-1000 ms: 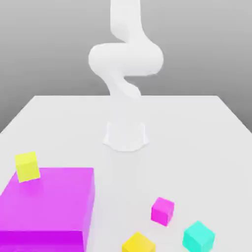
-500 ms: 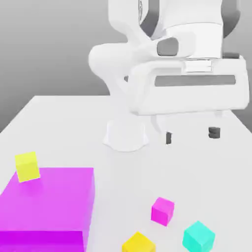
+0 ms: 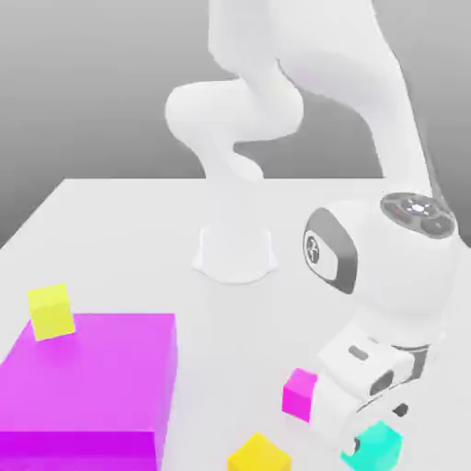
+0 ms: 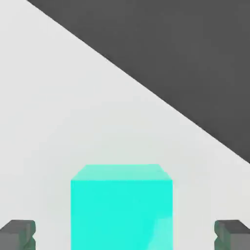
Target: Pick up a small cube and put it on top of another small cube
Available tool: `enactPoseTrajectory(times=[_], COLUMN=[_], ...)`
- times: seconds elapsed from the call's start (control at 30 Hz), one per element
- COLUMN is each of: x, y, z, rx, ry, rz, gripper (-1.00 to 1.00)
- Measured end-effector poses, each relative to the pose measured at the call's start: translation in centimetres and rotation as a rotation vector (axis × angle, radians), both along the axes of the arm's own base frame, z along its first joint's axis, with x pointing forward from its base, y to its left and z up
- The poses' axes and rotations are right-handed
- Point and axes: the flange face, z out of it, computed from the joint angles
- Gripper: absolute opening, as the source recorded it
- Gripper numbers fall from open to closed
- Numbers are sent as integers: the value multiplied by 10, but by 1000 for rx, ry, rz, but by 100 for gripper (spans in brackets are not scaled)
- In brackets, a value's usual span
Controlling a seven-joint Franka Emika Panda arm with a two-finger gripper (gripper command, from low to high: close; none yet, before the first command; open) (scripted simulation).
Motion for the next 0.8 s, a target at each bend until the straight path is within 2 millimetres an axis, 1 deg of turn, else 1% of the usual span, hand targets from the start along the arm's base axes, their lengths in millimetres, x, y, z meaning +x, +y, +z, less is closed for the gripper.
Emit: enactPoseTrajectory(times=[0.17,0.2,0.23,0.27,0.37,0.4,0.5,0.53,0.57,0.6,0.63,0.67,0.8], x=[0,0,0,0,0,4,26,31,34,36,36,36,36], y=[0,0,0,0,0,-10,-85,-110,-126,-135,-139,-141,-141], z=[0,-4,1,11,48,61,94,100,96,86,74,61,61], rx=[0,-1,0,0,0,-2,-5,-3,-1,0,0,0,0], ry=[0,1,1,1,1,0,0,0,1,1,1,1,1], rz=[0,0,0,0,0,-35,-278,-357,-410,-437,-450,-457,-457], gripper=[-100,-100,-100,-100,-100,-100,-100,-100,-100,-100,-100,100,100])
